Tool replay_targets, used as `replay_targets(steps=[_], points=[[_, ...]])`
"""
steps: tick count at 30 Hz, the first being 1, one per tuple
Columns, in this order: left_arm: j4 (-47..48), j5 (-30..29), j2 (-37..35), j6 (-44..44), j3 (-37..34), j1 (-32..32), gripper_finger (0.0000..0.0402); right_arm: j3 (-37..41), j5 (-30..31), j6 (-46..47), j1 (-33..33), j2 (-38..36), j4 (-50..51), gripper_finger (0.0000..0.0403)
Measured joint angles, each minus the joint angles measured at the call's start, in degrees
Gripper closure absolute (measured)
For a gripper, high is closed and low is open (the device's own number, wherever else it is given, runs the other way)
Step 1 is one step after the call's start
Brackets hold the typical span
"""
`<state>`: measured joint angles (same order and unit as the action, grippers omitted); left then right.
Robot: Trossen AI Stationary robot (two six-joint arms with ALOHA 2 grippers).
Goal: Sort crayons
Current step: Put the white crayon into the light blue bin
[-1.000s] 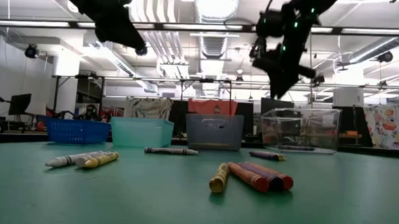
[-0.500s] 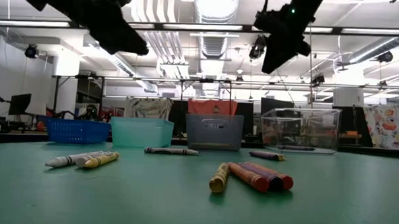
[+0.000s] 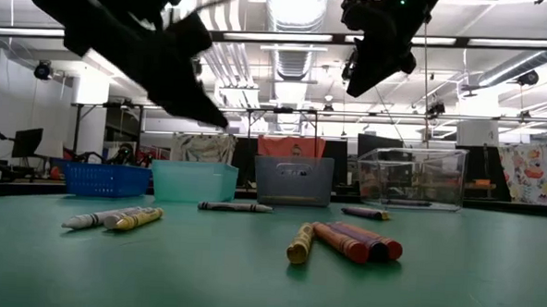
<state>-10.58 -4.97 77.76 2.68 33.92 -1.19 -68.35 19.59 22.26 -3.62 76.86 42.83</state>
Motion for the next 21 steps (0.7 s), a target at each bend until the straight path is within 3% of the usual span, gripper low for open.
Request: replay_targets(steps=[12, 21], points=[[-1.1, 0.0, 15.1, -2.4, 2.6, 0.0, 0.0278, 2.9, 0.0, -0.3, 0.0, 0.0, -2.0, 0.0339], [-1.5, -0.5, 19.3, -2.9, 4.1, 0.1, 0.0278, 4.5, 0.0, -0.2, 0.0, 0.0, -3.0, 0.0339]])
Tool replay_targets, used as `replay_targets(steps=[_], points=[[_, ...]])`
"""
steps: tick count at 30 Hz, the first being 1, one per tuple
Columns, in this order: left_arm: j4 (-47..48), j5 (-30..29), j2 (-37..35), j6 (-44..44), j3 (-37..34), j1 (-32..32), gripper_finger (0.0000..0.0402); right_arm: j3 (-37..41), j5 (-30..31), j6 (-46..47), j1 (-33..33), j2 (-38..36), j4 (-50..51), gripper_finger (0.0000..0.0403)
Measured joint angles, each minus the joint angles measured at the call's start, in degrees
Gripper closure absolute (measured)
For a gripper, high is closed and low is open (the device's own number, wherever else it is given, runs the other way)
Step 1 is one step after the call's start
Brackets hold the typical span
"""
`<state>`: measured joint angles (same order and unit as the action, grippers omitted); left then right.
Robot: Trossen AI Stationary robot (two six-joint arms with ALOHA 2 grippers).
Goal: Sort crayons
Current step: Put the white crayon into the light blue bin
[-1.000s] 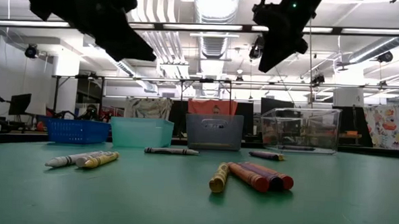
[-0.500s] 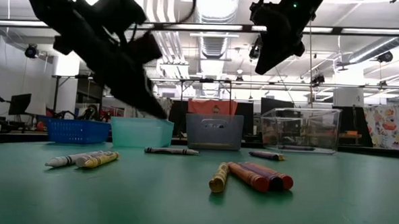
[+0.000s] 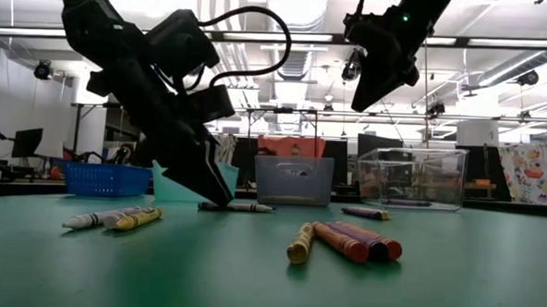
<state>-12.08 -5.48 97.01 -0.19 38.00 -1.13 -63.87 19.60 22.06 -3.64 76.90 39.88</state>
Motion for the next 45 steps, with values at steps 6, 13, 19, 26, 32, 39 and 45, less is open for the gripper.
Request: replay_targets(steps=[6, 13, 19, 26, 32, 39, 45], points=[[0.2, 0.0, -0.2, 0.0, -0.1, 0.0, 0.0278, 0.2, 0.0, 0.0, 0.0, 0.0, -0.1, 0.0339], [0.4, 0.5, -0.1, 0.0, -0.2, -0.4, 0.0278, 0.2, 0.0, 0.0, 0.0, 0.0, -0.2, 0.0339], [1.1, 0.7, -0.3, 0.3, -0.3, -0.7, 0.0278, 0.2, 0.0, 0.0, 0.0, 0.0, -0.3, 0.0339], [2.2, 0.7, -0.3, 0.7, -0.3, -0.8, 0.0278, 0.2, 0.0, 0.0, 0.0, 0.0, -0.4, 0.0339], [1.9, 0.7, -0.4, 0.7, -1.0, -0.8, 0.0287, 0.4, 0.0, 0.0, 0.0, 0.0, -0.4, 0.0339], [1.9, 0.8, -0.5, -0.3, -1.6, -1.0, 0.0353, 0.5, 0.0, 0.0, 0.0, 0.0, -0.4, 0.0339], [2.6, 1.4, -0.9, -1.0, -1.4, -1.2, 0.0395, 0.5, 0.0, 0.0, 0.0, 0.0, -0.4, 0.0339]])
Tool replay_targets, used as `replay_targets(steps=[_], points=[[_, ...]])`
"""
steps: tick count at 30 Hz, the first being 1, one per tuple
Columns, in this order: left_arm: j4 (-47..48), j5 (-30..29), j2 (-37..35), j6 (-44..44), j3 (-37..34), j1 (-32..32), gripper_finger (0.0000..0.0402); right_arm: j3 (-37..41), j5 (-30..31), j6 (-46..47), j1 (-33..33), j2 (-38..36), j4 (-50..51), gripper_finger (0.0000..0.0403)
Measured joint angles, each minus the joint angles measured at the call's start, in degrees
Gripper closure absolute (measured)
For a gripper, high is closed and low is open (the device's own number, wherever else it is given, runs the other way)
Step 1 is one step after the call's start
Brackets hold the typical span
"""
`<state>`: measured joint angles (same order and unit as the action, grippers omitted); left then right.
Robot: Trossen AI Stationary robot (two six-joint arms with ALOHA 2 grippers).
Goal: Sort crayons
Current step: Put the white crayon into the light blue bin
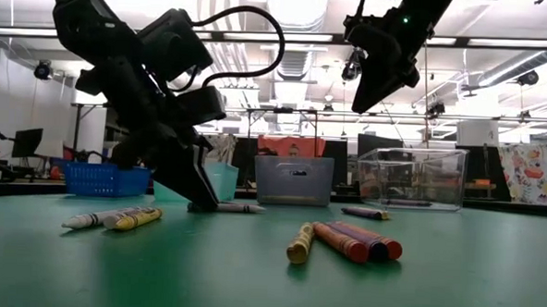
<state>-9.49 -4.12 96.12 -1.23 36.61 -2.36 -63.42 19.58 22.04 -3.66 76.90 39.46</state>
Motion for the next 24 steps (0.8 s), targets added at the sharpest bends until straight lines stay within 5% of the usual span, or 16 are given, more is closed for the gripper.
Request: replay_targets(steps=[8, 24], points=[[7.1, -0.4, -5.6, -1.3, -0.2, -0.2, 0.0399, 0.0, 0.0, 0.0, 0.0, 0.0, 0.0, 0.0339], [22.3, -19.2, -30.0, -12.1, -0.1, 6.1, 0.0400, 0.0, 0.0, 0.5, 0.0, 0.0, -1.2, 0.0339]])
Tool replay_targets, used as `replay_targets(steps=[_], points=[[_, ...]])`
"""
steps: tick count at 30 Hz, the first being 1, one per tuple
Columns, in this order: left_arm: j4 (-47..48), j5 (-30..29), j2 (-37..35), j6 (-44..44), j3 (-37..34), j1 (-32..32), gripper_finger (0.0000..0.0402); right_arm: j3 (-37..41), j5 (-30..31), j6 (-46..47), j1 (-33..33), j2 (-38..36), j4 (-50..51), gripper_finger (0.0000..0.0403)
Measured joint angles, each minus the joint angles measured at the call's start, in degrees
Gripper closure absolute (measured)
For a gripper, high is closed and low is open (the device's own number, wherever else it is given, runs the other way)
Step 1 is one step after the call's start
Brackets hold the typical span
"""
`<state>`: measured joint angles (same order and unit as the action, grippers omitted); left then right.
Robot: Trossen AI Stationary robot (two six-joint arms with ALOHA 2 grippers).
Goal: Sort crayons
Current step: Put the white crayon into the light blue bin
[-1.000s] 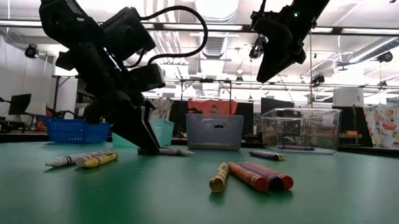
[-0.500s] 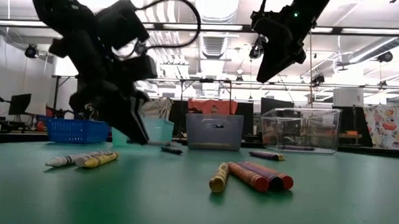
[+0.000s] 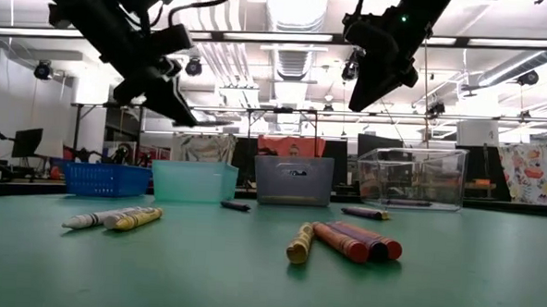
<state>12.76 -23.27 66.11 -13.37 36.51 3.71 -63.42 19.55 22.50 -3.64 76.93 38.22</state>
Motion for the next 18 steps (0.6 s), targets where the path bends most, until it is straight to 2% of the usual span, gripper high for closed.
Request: replay_targets(steps=[4, 8, 13, 18], points=[[1.4, -0.2, -3.7, -1.3, 0.0, 6.1, 0.0400, 0.0, 0.0, 0.0, 0.0, 0.0, -0.1, 0.0339], [3.1, -0.2, -4.5, -2.6, 1.2, 13.3, 0.0400, 0.0, 0.0, 0.0, 0.0, 0.0, -0.2, 0.0339], [9.7, 3.4, -0.7, -2.8, 6.7, 21.0, 0.0400, 0.0, 0.0, 0.0, 0.0, 0.0, -0.3, 0.0339], [18.0, 4.9, 6.8, -4.5, 14.2, 25.9, 0.0400, 0.0, 0.0, 0.0, 0.0, 0.0, -0.3, 0.0339]])
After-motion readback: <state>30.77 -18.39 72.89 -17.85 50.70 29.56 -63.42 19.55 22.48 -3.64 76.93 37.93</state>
